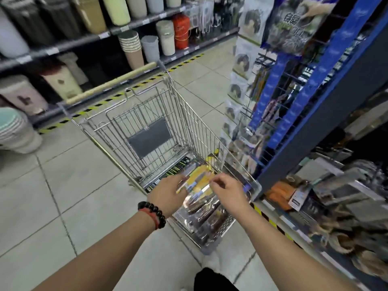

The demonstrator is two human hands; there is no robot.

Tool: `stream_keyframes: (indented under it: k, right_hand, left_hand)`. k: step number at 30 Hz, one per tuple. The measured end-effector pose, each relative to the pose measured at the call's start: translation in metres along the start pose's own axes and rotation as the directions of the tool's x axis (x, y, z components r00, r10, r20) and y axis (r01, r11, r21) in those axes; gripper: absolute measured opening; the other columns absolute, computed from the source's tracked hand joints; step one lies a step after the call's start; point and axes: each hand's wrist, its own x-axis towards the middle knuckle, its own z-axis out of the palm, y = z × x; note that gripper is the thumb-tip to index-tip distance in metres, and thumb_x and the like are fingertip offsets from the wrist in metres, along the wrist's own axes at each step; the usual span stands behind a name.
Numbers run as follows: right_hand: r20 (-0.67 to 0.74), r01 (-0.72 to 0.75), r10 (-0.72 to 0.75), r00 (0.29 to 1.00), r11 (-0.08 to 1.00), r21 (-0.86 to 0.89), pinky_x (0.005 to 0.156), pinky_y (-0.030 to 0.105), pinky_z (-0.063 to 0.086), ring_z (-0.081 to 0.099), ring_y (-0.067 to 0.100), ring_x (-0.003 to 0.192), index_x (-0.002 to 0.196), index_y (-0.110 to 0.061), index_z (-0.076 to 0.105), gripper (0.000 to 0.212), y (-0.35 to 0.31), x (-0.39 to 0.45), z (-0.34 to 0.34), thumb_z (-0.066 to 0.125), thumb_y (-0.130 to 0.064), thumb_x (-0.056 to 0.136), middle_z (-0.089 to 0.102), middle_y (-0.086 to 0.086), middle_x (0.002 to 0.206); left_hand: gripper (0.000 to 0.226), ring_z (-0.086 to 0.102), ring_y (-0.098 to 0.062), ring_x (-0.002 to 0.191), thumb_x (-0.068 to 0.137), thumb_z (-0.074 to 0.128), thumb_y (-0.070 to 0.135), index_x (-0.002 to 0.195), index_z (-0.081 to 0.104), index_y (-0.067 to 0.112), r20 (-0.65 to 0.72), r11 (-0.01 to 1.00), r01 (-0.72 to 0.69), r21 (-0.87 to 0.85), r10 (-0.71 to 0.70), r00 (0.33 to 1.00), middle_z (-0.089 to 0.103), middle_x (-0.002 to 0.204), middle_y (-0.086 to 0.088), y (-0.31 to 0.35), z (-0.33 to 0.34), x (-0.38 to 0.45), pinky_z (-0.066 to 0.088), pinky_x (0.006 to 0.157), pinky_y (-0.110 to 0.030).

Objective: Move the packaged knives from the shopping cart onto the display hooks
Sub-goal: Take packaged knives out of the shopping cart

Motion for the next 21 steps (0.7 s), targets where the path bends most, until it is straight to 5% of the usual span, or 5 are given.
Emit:
stream_keyframes:
  k: [7, 21]
  right_hand:
    - [0.053, -0.012, 0.01, 0.999, 0.999, 0.04, 0.055, 0.018, 0.035, 0.048, 0.004, 0.061, 0.094, -0.011, 0.068, 0.012, 0.001, 0.048, 0.009, 0.057, -0.015, 0.093, 0.063, -0.001, 0.082]
    - [-0.064, -0.211, 0.218, 0.974, 0.972, 0.103, 0.069, 0.025, 0.05, 0.064, 0.012, 0.083, 0.096, -0.017, 0.069, 0.01, 0.015, 0.133, 0.041, 0.059, -0.017, 0.093, 0.069, -0.005, 0.093]
  left_hand:
    - [0.042, 0.054, -0.017, 0.118, 0.096, 0.044, 0.032, 0.137, 0.046, 0.026, 0.02, 0.991, 0.066, 0.115, -0.069, 0.997, 0.053, 0.137, 0.003, -0.005, -0.018, 0.05, 0.047, 0.097, -0.033]
    - [0.04, 0.054, -0.017, 0.118, 0.096, 0.048, 0.027, 0.136, 0.048, 0.023, 0.2, 0.992, 0.002, 0.124, -0.027, 0.979, 0.054, 0.137, 0.0, -0.038, -0.022, 0.18, 0.046, 0.099, -0.034]
